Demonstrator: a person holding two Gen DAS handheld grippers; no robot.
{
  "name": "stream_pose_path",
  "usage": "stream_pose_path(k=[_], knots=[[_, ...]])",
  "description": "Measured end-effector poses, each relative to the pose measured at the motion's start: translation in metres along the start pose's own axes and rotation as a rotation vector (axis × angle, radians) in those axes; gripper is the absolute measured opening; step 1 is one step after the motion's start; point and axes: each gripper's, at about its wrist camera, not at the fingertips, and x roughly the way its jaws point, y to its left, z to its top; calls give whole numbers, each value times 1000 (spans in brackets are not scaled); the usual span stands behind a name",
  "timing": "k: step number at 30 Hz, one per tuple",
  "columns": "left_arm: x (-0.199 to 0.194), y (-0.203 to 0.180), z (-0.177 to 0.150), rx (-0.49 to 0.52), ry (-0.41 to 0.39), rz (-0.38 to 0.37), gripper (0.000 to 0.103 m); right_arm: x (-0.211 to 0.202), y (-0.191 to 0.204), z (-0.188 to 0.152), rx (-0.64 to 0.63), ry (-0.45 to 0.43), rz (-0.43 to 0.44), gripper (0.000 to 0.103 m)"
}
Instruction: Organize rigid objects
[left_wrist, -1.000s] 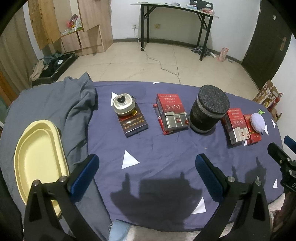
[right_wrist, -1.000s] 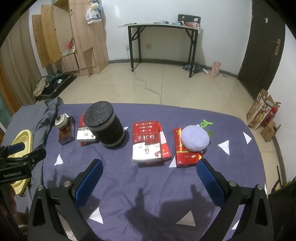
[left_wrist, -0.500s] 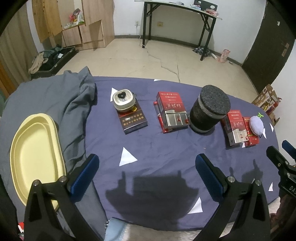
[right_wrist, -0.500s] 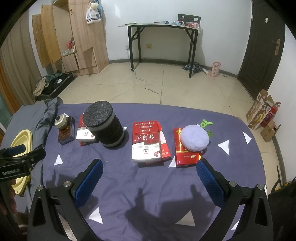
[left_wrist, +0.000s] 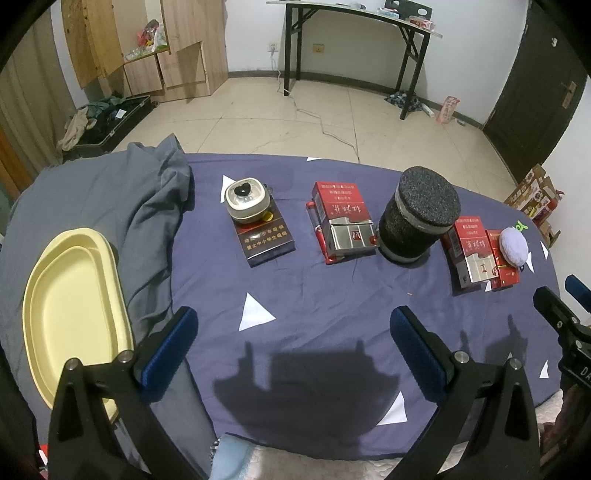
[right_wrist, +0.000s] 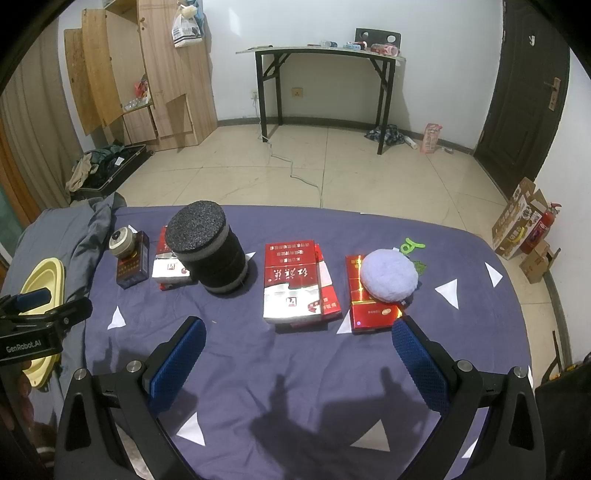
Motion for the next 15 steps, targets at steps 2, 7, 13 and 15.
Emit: stream_pose_path(k=[2, 7, 13, 15], knots=[[1, 0, 0, 0, 1, 1, 103, 0, 0, 0, -2, 0, 0, 103], [0, 0, 0, 1, 1, 0, 103, 1, 0, 0, -6, 2, -1, 103], [2, -1, -2, 5, 2, -1, 103, 2, 0, -1, -3, 3, 0, 103], [2, -1, -2, 5, 2, 0, 103, 2, 0, -1, -5, 2, -1, 103]])
